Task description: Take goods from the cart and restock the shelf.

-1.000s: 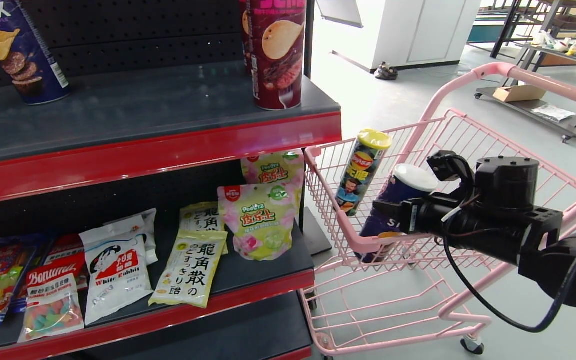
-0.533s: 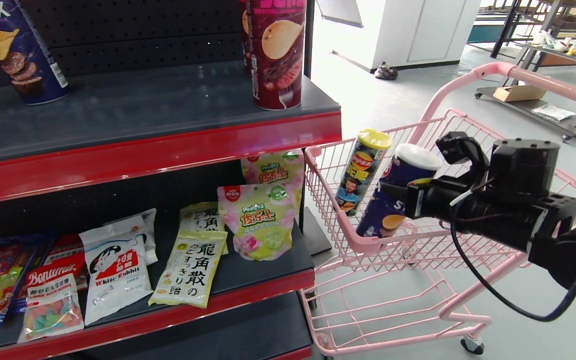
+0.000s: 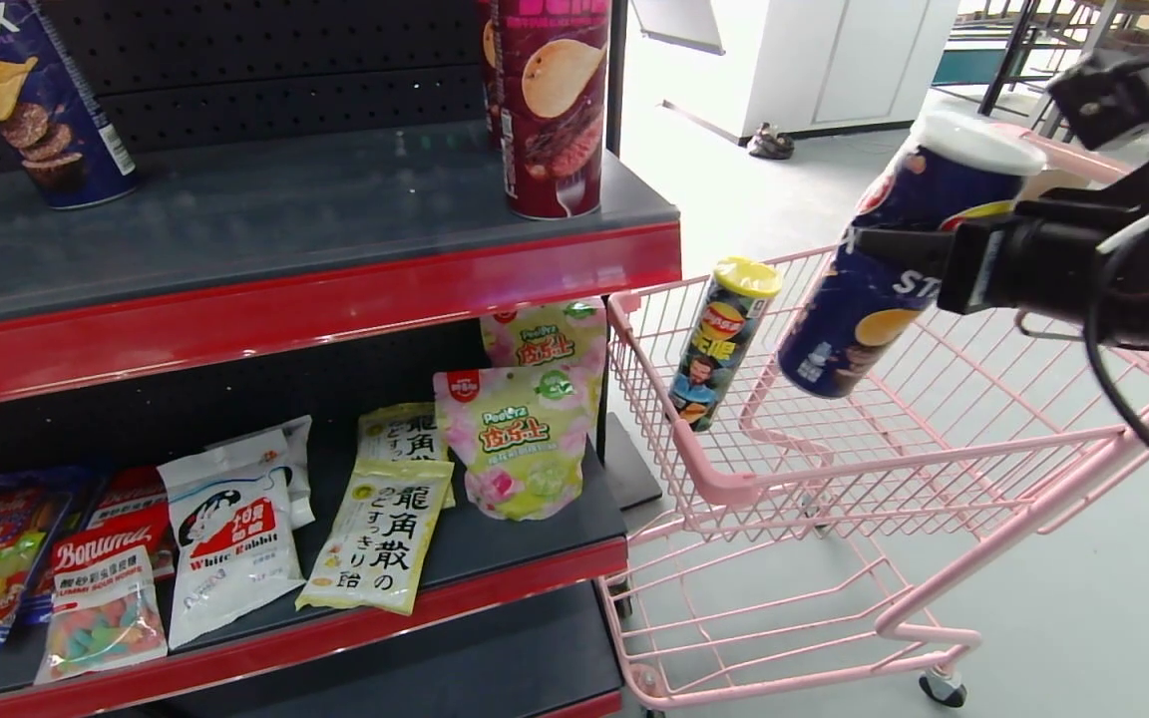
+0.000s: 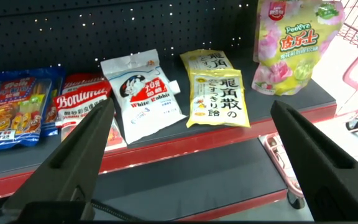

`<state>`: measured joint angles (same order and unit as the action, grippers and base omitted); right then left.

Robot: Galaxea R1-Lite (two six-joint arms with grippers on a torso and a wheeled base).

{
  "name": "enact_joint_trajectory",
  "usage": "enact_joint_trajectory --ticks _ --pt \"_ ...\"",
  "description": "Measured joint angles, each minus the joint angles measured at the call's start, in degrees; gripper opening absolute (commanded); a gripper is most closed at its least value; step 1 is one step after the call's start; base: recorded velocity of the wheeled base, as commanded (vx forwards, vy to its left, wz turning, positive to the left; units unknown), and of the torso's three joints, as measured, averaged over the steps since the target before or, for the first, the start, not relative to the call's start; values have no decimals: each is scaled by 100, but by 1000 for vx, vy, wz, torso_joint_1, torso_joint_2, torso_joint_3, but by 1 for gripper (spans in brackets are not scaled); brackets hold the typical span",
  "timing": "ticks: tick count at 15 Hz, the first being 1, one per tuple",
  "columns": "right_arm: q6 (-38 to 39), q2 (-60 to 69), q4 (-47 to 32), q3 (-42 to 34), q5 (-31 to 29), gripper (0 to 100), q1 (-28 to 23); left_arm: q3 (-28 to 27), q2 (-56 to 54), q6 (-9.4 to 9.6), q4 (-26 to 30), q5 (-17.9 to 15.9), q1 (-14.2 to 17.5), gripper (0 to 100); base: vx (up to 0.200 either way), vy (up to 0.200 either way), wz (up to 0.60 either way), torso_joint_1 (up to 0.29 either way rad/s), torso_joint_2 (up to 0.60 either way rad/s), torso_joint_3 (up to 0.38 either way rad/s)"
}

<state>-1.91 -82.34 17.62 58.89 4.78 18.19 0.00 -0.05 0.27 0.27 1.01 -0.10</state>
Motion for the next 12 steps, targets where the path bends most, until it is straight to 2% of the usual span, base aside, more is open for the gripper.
enact_joint_trajectory --ticks 4,7,10,12 --pt "-99 1586 -1009 -412 -968 0 -13 0 0 0 0 -6 0 100 0 0 0 0 0 0" --pt "-104 3146 -2188 -1224 -1290 0 -37 0 0 -2 -2 -9 0 100 0 0 0 0 0 0" --pt "-145 4681 -3877 -1929 -1591 0 -205 0 0 0 -2 -6 0 100 0 0 0 0 0 0" --pt "-288 5293 -4137 -2241 -1701 0 -317 0 0 5 -2 -9 0 100 0 0 0 0 0 0"
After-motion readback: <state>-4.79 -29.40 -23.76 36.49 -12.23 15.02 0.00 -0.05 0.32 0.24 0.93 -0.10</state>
